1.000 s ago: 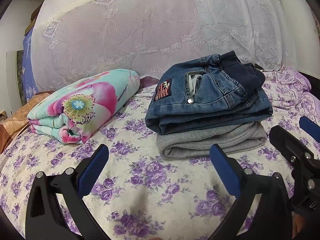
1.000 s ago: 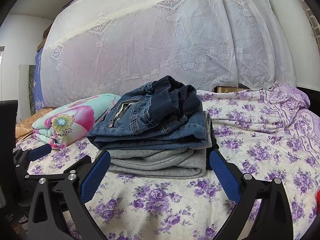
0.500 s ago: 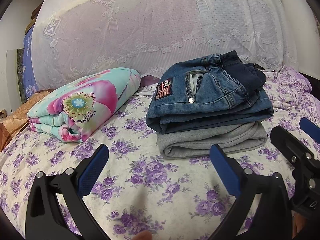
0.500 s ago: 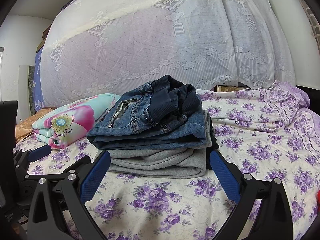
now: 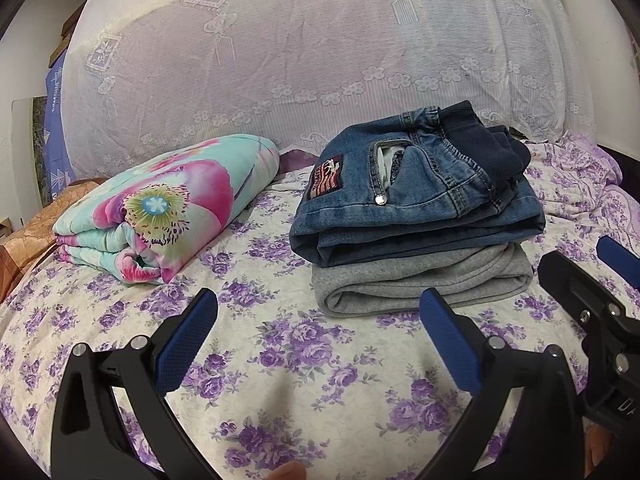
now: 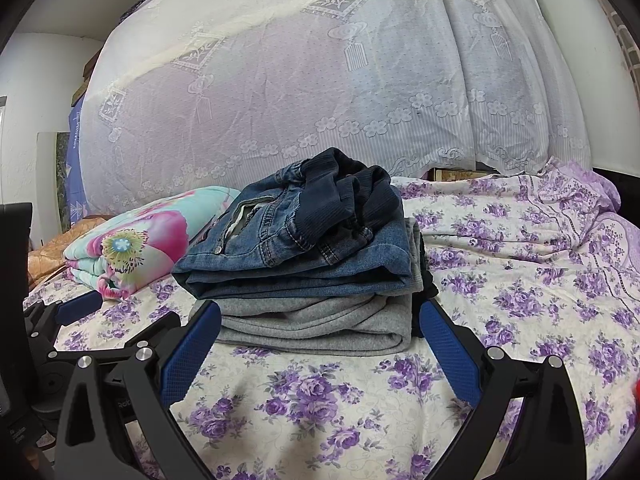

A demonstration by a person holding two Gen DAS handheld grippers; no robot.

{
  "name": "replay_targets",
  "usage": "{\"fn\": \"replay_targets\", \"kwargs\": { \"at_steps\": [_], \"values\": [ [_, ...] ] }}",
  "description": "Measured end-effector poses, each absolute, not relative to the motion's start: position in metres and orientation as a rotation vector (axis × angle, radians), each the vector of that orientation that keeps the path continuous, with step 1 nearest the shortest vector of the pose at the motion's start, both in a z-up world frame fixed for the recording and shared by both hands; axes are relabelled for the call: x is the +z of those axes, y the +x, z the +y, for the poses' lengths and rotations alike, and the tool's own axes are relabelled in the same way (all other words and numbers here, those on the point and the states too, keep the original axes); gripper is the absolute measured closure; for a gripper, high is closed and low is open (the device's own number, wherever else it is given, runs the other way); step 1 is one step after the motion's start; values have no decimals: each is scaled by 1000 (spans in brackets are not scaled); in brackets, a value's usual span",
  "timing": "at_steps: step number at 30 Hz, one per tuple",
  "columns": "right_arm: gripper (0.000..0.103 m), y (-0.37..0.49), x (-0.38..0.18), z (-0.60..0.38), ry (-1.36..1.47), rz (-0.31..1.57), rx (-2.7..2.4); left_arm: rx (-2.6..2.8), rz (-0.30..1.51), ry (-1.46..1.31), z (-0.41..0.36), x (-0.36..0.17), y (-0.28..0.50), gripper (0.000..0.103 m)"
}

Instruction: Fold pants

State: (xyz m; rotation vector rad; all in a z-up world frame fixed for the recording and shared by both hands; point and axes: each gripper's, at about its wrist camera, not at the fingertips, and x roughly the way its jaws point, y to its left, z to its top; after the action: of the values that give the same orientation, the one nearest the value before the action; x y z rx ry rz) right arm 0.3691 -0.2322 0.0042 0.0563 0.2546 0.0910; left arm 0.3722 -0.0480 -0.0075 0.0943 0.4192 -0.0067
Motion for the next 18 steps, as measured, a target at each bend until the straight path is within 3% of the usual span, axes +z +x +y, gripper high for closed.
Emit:
{"fn": "replay_targets", "kwargs": {
  "at_steps": [18],
  "values": [
    [3,369,3,-232,58,258,90,-22,415,103,-52,-7,370,5]
  ]
}}
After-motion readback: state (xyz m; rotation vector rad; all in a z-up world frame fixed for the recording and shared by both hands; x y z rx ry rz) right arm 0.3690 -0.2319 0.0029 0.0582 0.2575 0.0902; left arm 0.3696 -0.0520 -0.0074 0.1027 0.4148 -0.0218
